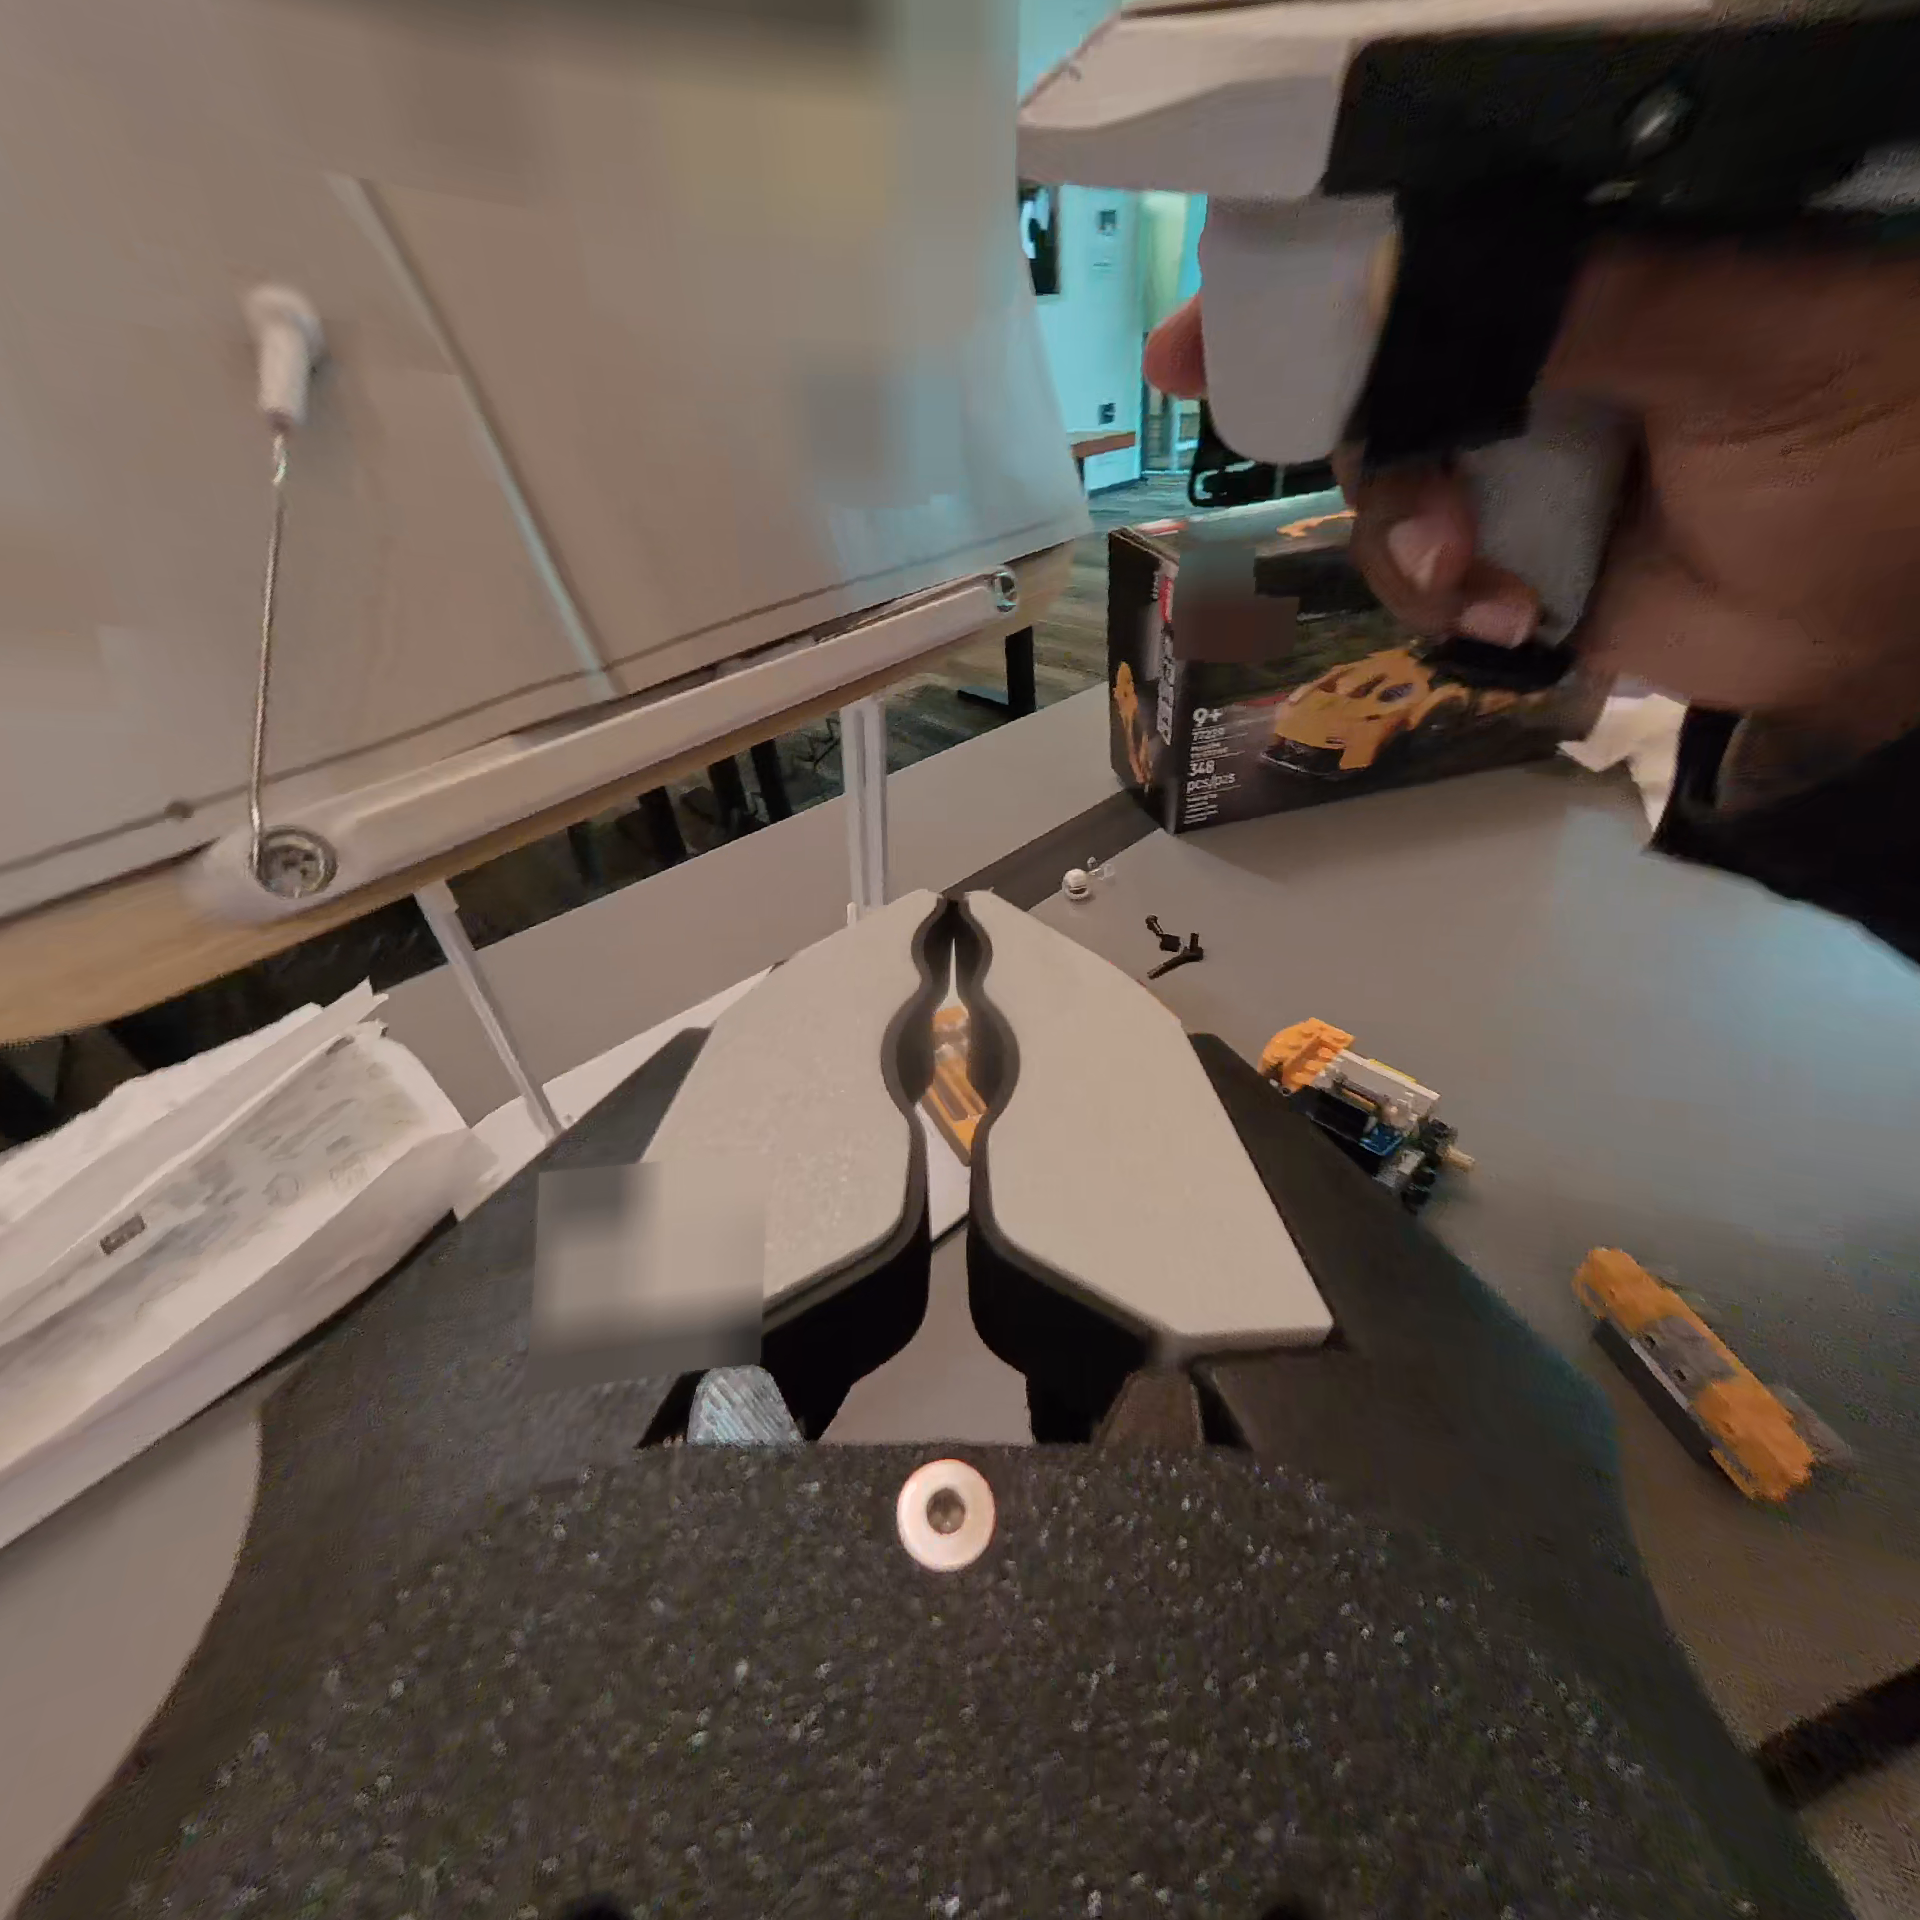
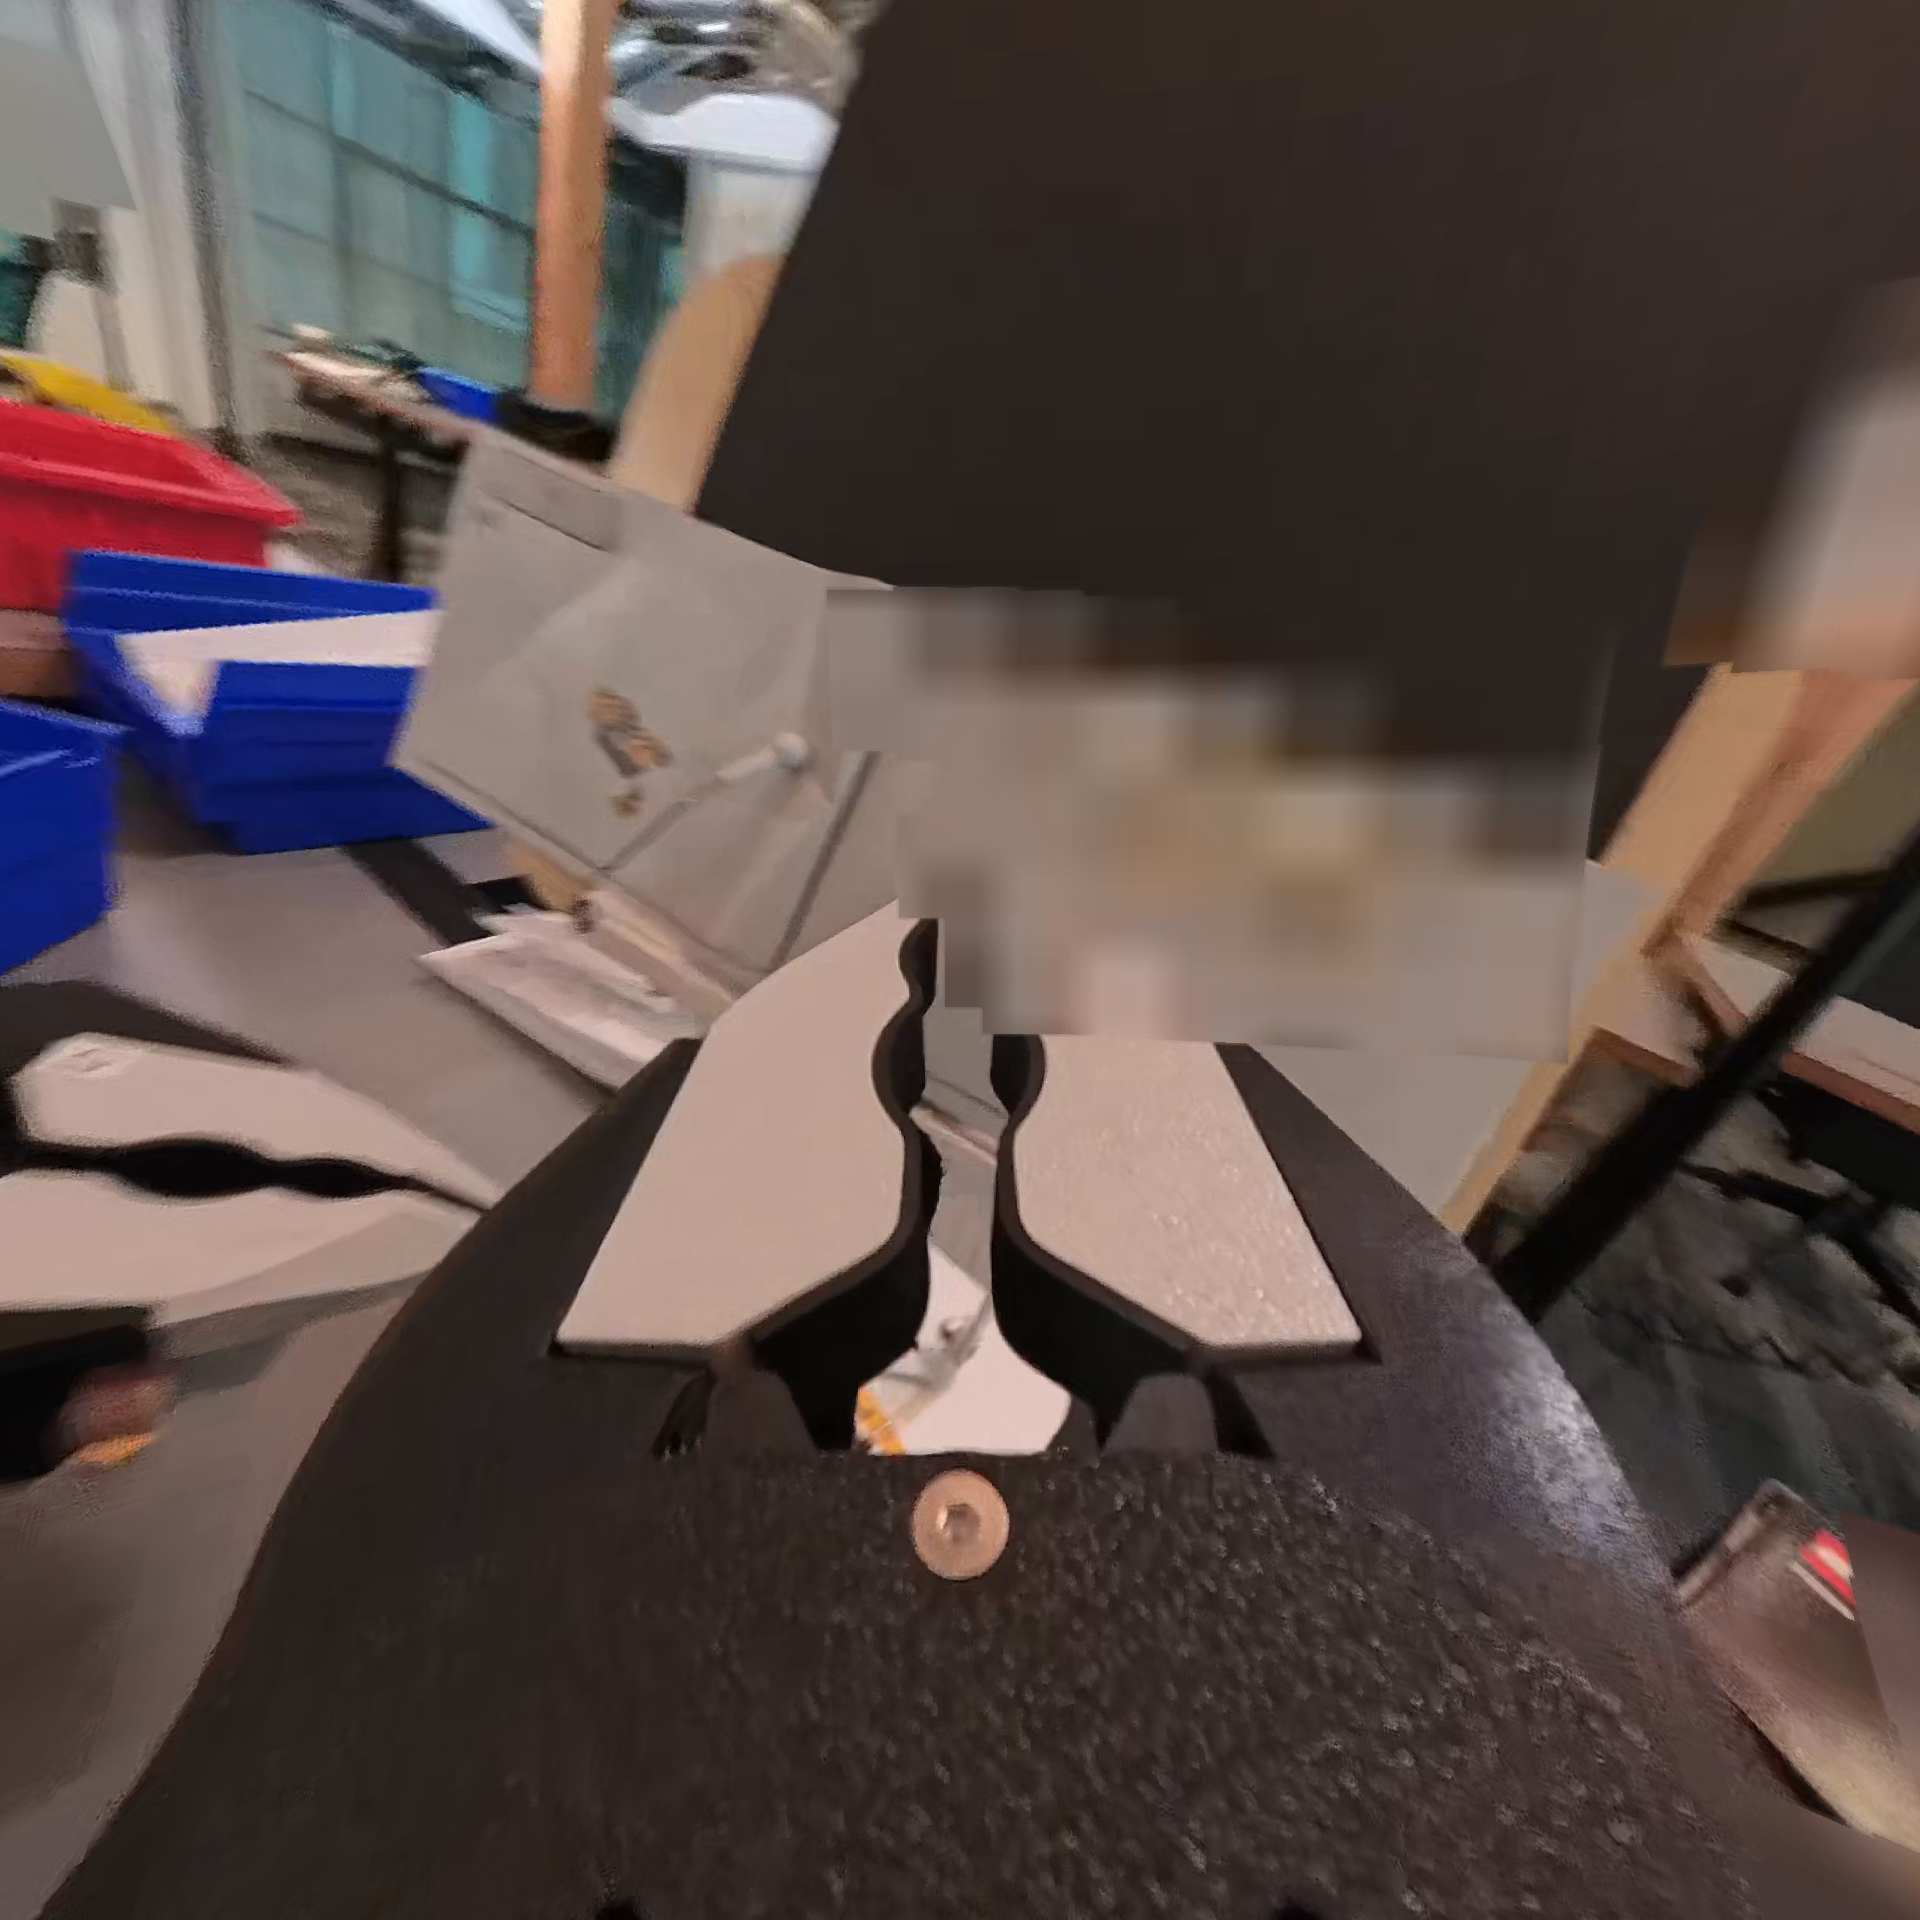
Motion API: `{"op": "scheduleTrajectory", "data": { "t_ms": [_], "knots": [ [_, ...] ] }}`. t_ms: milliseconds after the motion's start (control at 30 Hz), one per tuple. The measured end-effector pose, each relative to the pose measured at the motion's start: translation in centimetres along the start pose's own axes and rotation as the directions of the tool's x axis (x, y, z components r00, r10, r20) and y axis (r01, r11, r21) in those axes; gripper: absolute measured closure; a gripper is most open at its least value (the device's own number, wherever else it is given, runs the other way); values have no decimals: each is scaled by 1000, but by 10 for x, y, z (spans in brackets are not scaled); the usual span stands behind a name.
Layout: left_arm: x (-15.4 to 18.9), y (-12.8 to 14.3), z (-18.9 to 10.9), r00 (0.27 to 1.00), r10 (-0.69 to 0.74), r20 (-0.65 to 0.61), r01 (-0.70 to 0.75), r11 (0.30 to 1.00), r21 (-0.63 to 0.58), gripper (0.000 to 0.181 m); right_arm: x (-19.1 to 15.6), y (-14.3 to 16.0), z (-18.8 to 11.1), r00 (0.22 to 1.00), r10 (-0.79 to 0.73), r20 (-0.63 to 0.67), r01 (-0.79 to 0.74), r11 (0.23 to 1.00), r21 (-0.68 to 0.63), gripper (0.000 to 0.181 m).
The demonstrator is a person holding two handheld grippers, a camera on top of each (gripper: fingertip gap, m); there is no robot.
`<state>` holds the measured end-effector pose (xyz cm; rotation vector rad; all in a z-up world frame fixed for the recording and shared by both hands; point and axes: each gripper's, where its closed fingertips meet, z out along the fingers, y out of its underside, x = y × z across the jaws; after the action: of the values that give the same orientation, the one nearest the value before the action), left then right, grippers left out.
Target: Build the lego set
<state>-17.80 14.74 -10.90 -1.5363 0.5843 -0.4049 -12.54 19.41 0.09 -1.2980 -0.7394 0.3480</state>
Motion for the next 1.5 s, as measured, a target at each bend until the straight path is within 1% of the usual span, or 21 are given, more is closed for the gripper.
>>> {"op": "scheduleTrajectory", "data": {
  "t_ms": [67,100,167,233,267,367,400,467,600,700,767,800,867,967,1067,1100,1133,1233,1300,1333,1500],
  "knots": [
    [9,-4,-1,998,38,-54,-39,999,-16,181,-19,-2,-15,992,13,124,-6,998,-61,169],
    [15,-5,-1,994,52,-96,-55,998,-27,181,-32,6,-26,979,20,204,2,994,-106,165],
    [31,-5,-4,977,80,-198,-94,994,-58,181,-56,41,-56,939,20,343,63,971,-229,157],
    [48,-1,-8,945,112,-307,-149,984,-100,181,-73,86,-95,899,35,436,128,932,-338,146],
    [57,2,-12,923,123,-366,-178,977,-121,180,-81,106,-116,876,56,478,147,915,-376,145],
    [83,18,-26,846,131,-517,-274,938,-210,174,-97,159,-170,822,133,554,192,851,-489,140],
    [90,25,-31,820,129,-558,-305,923,-236,171,-100,170,-183,809,145,570,205,838,-505,140],
    [107,39,-42,767,102,-634,-352,892,-283,165,-101,182,-195,797,158,583,208,834,-511,139],
    [134,76,-64,689,7,-724,-404,834,-376,153,-103,186,-191,758,165,631,218,848,-483,138],
    [141,107,-80,681,-62,-729,-393,810,-436,147,-109,186,-182,697,149,702,259,860,-440,132],
    [143,117,-87,685,-87,-724,-371,813,-449,144,-115,183,-177,634,161,756,276,867,-416,129],
    [144,119,-88,685,-87,-723,-370,814,-448,144,-116,184,-174,609,141,780,313,861,-401,129],
    [144,125,-91,685,-63,-725,-401,799,-448,146,-119,188,-170,551,113,827,392,840,-376,128],
    [145,132,-91,682,-37,-730,-436,782,-446,156,-125,195,-169,474,160,866,438,811,-389,131],
    [145,137,-89,691,2,-723,-461,772,-438,170,-130,196,-172,443,272,854,384,803,-455,148],
    [146,137,-89,689,8,-724,-464,772,-433,173,-131,195,-174,440,315,841,352,801,-485,154],
    [147,137,-89,692,11,-721,-465,771,-435,173,-133,194,-175,448,348,824,315,801,-510,155],
    [153,136,-93,687,20,-726,-476,768,-429,173,-136,192,-179,511,382,770,249,792,-558,167],
    [158,135,-97,682,10,-732,-475,766,-433,173,-136,191,-179,588,383,712,220,772,-596,168],
    [161,135,-100,676,4,-737,-478,763,-434,173,-139,190,-181,609,394,688,206,760,-617,169],
    [167,137,-103,680,9,-733,-491,749,-446,173,-161,183,-184,666,439,602,139,721,-679,170]
  ]
}}
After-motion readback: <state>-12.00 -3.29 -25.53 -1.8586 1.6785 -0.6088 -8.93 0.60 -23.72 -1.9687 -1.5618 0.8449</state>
